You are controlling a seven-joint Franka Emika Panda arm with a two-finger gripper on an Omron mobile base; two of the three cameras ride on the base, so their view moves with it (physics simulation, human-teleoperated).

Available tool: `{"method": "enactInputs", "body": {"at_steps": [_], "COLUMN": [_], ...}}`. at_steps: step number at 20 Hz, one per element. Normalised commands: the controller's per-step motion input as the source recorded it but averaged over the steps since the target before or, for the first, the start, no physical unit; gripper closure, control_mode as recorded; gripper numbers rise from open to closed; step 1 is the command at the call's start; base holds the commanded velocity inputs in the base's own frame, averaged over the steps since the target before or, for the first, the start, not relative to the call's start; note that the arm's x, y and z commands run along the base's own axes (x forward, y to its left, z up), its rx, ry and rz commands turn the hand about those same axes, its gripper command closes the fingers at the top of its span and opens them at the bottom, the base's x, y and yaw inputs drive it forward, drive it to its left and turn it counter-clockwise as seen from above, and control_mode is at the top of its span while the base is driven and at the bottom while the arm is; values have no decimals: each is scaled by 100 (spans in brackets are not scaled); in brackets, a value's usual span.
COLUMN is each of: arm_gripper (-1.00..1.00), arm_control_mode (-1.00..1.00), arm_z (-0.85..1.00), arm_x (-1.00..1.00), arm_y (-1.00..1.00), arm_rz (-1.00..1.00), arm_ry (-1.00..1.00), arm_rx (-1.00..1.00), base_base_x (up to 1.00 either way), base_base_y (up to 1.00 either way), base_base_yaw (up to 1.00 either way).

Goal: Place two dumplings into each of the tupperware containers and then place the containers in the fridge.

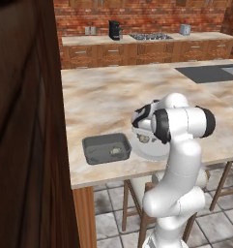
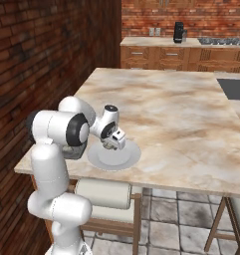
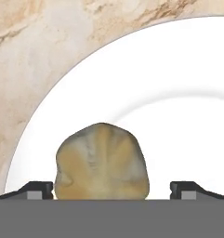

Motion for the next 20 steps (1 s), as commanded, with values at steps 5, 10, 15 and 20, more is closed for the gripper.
{"method": "enactInputs", "body": {"at_steps": [5, 10, 15, 20], "arm_gripper": [100, 100, 100, 100], "arm_control_mode": [-100, -100, -100, -100], "arm_z": [-32, -5, 68, 64], "arm_x": [12, -1, -23, -72], "arm_y": [3, 11, 49, 90], "arm_rz": [0, 0, 0, 3], "arm_ry": [0, 0, 1, 12], "arm_rx": [0, 0, 0, -4], "base_base_x": [0, 0, 0, 0], "base_base_y": [0, 0, 0, 0], "base_base_yaw": [0, 0, 0, 0]}}
